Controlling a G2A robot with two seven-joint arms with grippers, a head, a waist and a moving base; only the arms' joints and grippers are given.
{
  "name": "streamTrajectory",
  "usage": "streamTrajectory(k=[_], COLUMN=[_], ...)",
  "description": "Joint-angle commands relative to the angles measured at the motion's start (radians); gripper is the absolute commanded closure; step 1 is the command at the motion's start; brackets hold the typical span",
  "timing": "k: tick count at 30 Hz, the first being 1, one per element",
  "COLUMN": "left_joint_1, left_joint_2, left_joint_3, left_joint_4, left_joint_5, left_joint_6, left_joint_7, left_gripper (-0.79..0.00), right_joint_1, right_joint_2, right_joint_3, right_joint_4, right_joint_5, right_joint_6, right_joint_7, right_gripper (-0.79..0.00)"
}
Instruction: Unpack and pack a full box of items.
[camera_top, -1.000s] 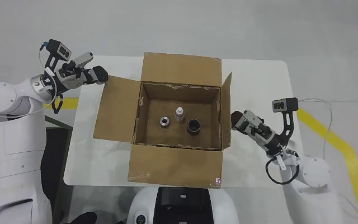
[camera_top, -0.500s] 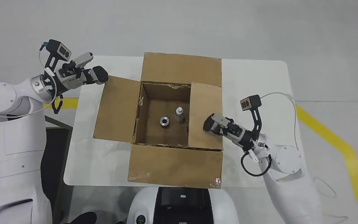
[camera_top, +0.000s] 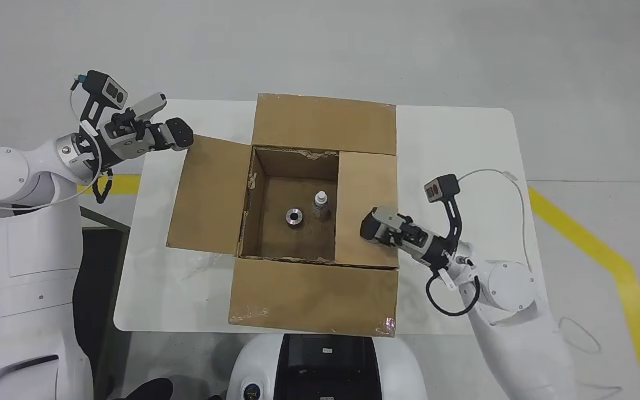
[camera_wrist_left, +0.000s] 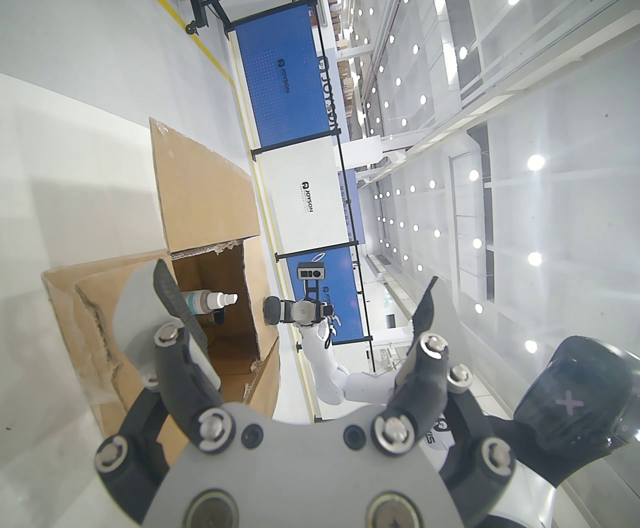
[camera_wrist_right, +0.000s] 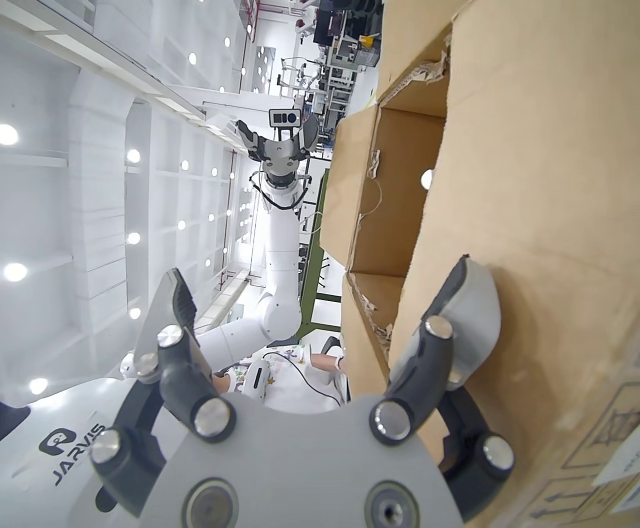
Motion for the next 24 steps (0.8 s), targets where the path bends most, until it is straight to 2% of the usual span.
streamTrajectory(k=[1, 6, 12, 24], left_joint_1=[0.0, 0.0, 0.0, 0.0], left_joint_2=[0.0, 0.0, 0.0, 0.0], left_joint_3=[0.0, 0.0, 0.0, 0.0], left_joint_4=[0.0, 0.0, 0.0, 0.0], left_joint_5=[0.0, 0.0, 0.0, 0.0], left_joint_6=[0.0, 0.0, 0.0, 0.0], left_joint_7=[0.0, 0.0, 0.0, 0.0], left_gripper=[-0.785, -0.785, -0.785, -0.785], right_joint_1=[0.0, 0.0, -0.003, -0.121], right_joint_2=[0.001, 0.005, 0.01, 0.041], right_joint_3=[0.0, -0.001, 0.041, 0.269], right_joint_4=[0.0, -0.003, -0.038, -0.12], right_joint_5=[-0.001, -0.008, 0.005, -0.055], right_joint_6=[0.0, 0.003, -0.039, -0.021], right_joint_7=[-0.001, -0.007, -0.037, -0.04], right_gripper=[-0.785, -0.785, -0.785, -0.785])
